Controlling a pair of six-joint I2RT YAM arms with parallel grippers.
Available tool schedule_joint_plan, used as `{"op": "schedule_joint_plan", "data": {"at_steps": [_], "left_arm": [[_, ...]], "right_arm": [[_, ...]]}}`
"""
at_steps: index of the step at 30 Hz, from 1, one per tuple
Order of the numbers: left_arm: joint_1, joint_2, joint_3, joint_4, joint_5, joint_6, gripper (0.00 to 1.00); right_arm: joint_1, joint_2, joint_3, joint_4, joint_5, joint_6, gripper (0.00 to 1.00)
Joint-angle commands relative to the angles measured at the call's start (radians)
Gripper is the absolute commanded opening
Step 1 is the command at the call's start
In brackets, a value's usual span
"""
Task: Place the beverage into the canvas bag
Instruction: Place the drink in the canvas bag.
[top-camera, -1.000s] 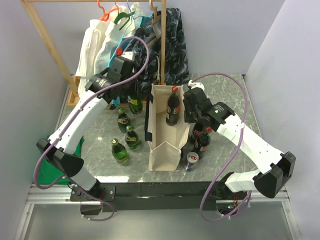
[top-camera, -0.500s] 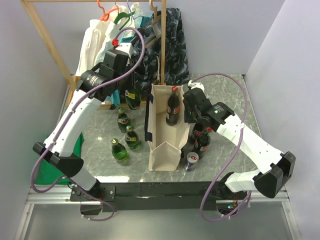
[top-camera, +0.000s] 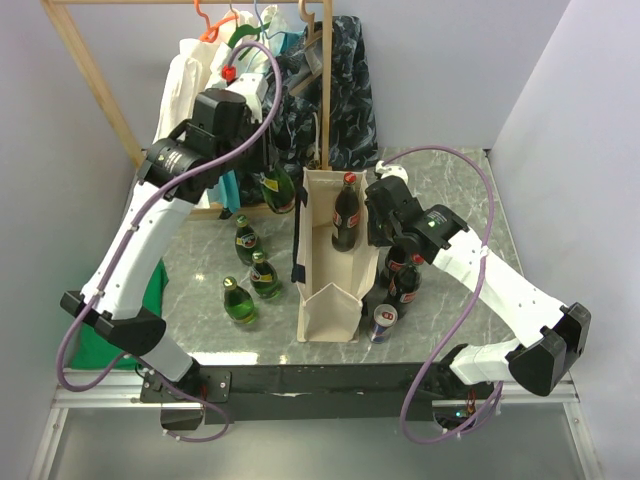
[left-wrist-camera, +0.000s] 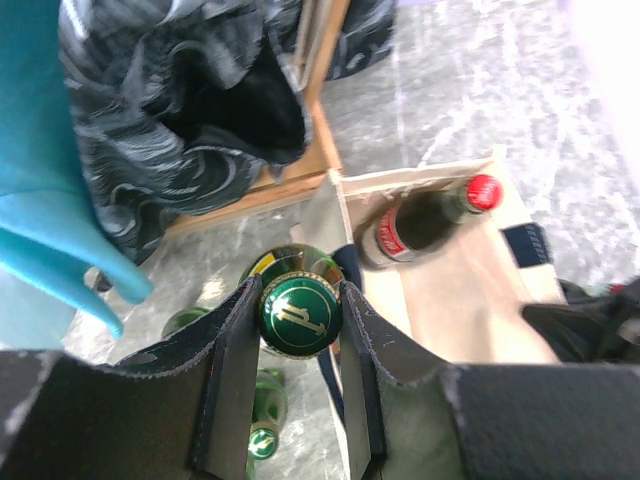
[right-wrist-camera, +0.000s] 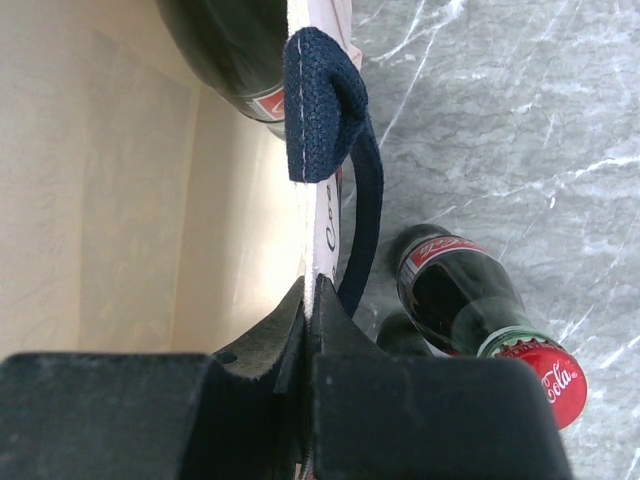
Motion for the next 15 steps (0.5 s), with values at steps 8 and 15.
{"op": "schedule_joint_plan", "data": {"at_steps": [8,15], "left_arm": [[0.000,-0.072,0.155,0.283,0.170,0.006,0.01],[-0.004,-0.064,0.162,0.330,0.236,0.002,0.01]], "right_arm": [[0.012,-0.006,-0.010,0.029,-0.002,0.015,0.00],[0.013,-0.001,-0.016,0.038,-0.007,0.019,0.00]]}}
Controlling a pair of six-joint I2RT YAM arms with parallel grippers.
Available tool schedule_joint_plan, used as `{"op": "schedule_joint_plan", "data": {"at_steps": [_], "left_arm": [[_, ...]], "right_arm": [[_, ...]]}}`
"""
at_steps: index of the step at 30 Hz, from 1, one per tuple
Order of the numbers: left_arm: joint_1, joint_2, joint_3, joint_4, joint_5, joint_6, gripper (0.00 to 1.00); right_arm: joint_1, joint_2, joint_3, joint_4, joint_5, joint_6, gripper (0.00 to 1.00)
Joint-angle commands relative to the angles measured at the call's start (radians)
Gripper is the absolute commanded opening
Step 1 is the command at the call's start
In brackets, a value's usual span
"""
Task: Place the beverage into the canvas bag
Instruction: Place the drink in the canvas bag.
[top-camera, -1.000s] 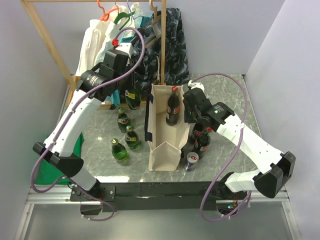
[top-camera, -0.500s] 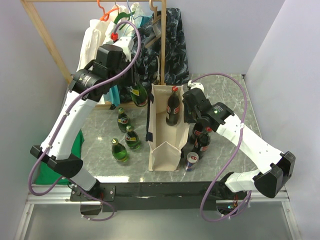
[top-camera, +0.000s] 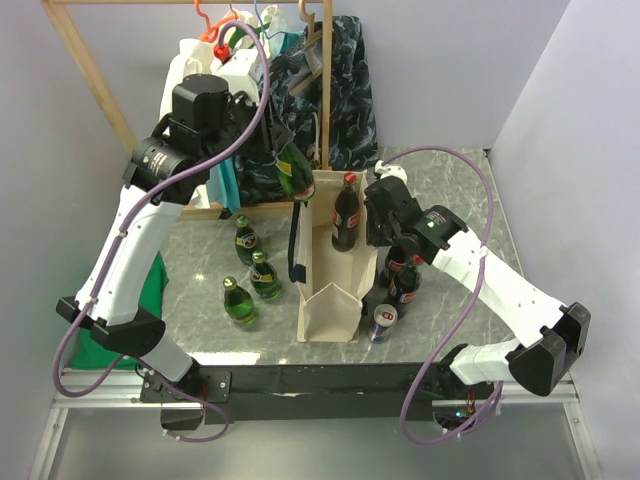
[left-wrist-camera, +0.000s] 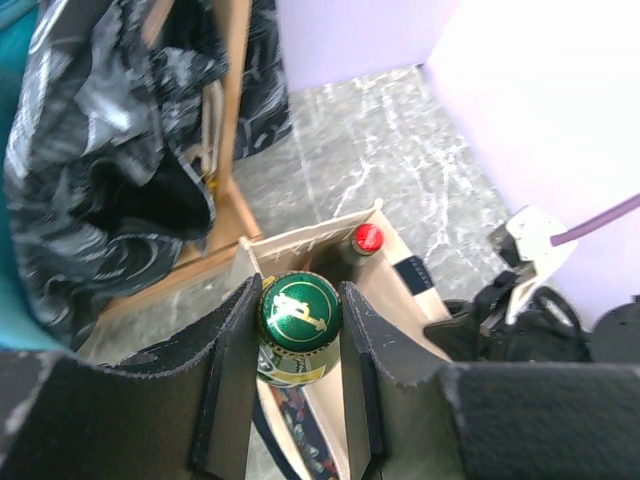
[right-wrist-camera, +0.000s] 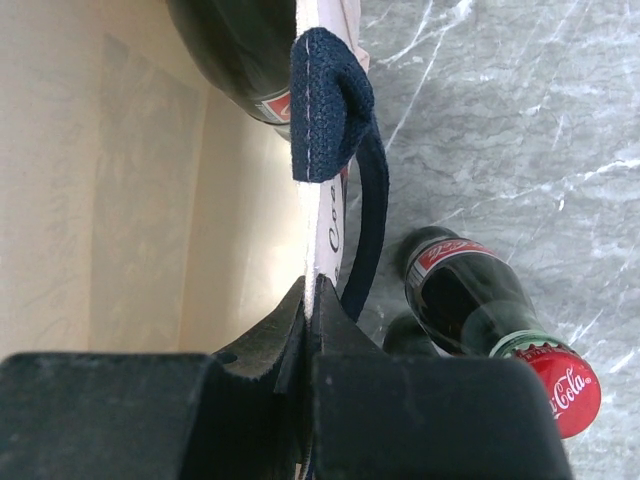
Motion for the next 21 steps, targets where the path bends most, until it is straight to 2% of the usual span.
{"op": "schedule_joint_plan", "data": {"at_steps": [1,10,21], "left_arm": [[-0.004,-0.056,0.071,0.222,0.073,0.000,0.01],[-0.033,-0.015,0.043,0.259,0.113,-0.019,0.01],[-0.087,0.030,-0.027,0.285,0.070,-0.017,0.01]], "right_arm": [[0.011,-0.003,-0.011,0.022,-0.003,0.012,0.00],[0.011,-0.002,-0.008,0.022,-0.003,0.014,0.00],[0.013,0.003,0.011,0.018,0.002,0.012,0.00]]}}
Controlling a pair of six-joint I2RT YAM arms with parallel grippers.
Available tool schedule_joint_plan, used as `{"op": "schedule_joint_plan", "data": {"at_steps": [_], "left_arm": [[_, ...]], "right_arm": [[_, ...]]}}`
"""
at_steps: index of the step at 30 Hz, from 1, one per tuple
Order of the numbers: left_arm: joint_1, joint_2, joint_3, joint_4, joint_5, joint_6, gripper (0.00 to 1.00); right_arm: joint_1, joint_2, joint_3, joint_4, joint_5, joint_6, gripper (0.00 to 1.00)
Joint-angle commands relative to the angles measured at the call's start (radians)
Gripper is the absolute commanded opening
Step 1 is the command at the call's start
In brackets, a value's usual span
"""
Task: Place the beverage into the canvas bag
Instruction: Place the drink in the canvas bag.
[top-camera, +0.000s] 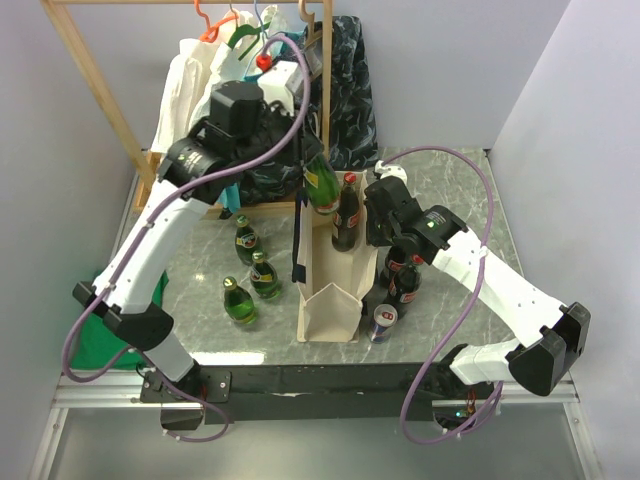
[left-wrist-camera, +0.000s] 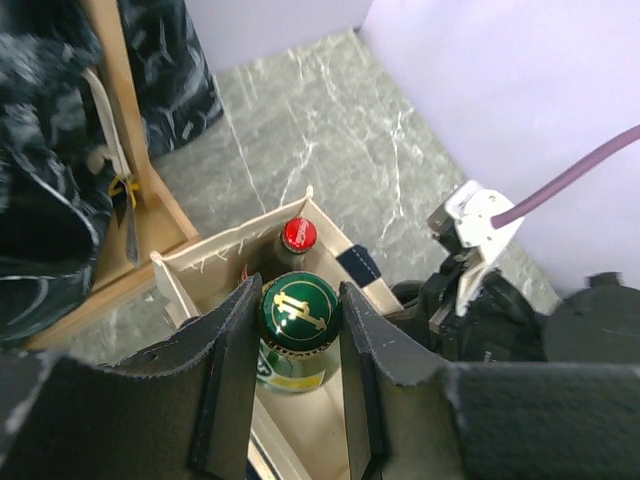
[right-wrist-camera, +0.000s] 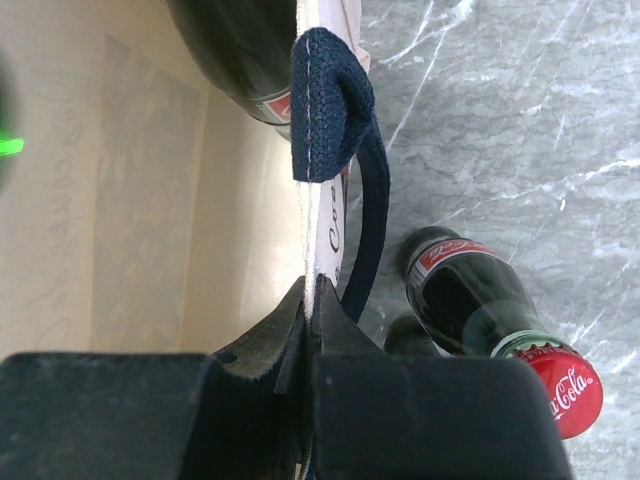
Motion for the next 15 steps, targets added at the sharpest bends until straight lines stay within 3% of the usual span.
{"op": "schedule_joint_plan", "data": {"at_steps": [1,15], "left_arm": [[-0.006,-0.026,-0.006,0.201,-0.013,-0.018,0.01],[-0.029,-0.029,-0.180,0.241,-0.120,-0.029,0.01]], "right_arm": [[0.012,0.003,0.014,0.015,0.002,0.006,0.00],[0.014,0.006,0.024,0.006,0.008,0.004,0.00]]}}
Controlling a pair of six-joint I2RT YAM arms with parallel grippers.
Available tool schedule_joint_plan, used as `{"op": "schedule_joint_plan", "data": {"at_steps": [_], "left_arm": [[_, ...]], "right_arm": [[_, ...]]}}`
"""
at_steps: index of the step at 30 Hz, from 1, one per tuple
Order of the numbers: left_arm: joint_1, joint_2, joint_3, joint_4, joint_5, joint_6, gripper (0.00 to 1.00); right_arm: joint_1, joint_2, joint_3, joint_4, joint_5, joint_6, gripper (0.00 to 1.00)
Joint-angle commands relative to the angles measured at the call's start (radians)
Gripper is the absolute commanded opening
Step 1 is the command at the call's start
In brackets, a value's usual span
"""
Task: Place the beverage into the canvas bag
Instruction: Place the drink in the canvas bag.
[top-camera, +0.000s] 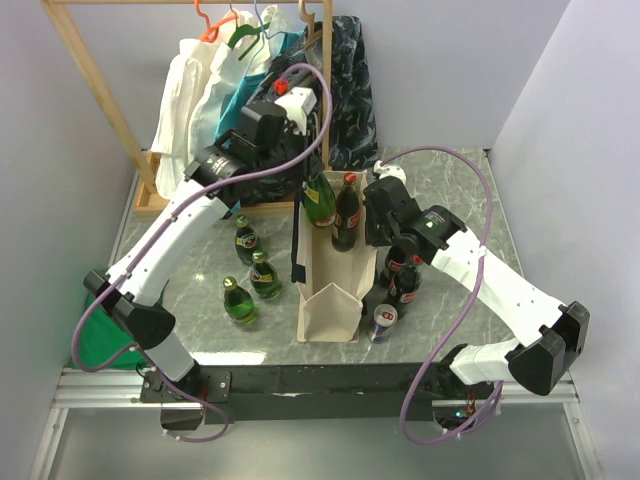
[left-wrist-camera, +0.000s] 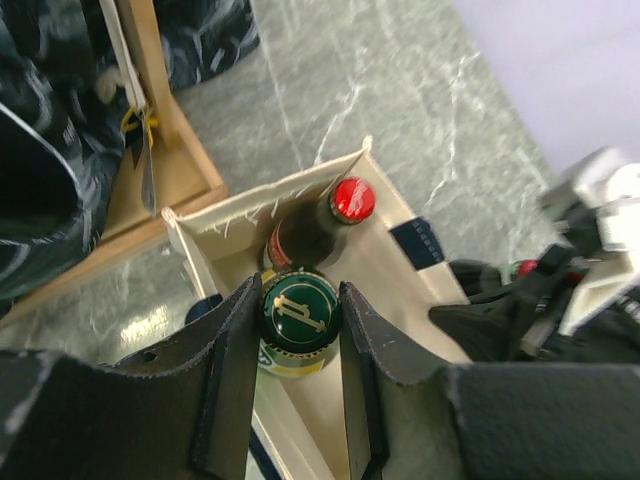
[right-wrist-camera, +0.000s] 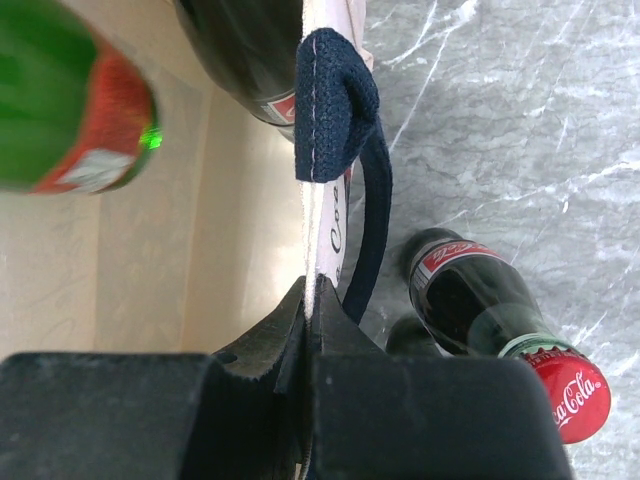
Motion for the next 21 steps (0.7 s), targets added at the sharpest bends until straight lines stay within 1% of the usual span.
{"op": "schedule_joint_plan", "data": {"at_steps": [1,5,9,13,21], "left_arm": [[-0.015,-0.044,-0.014,0.196,-0.062,-0.021,0.01],[-0.024,-0.045,-0.037,0.202,-0.123,-0.016,0.01],[-0.039,-0.041,-0.041,0.194,-0.249,-0.002,0.01],[-0.055,-0.033,-0.046,0.180,-0.335,0.010,0.01],[-0.084,0.001,-0.058,0.168,-0.430,0.019,0.01]], "right_arm": [[0.009,0.003,0.021,0.001,0.008,0.005,0.00],[0.009,0.006,0.024,-0.003,0.008,0.006,0.00],[0.009,0.008,0.034,-0.004,0.014,0.003,0.00],[0.009,0.012,0.040,-0.007,0.017,0.000,0.00],[0.009,0.014,0.032,-0.007,0.018,0.002,0.00]]}}
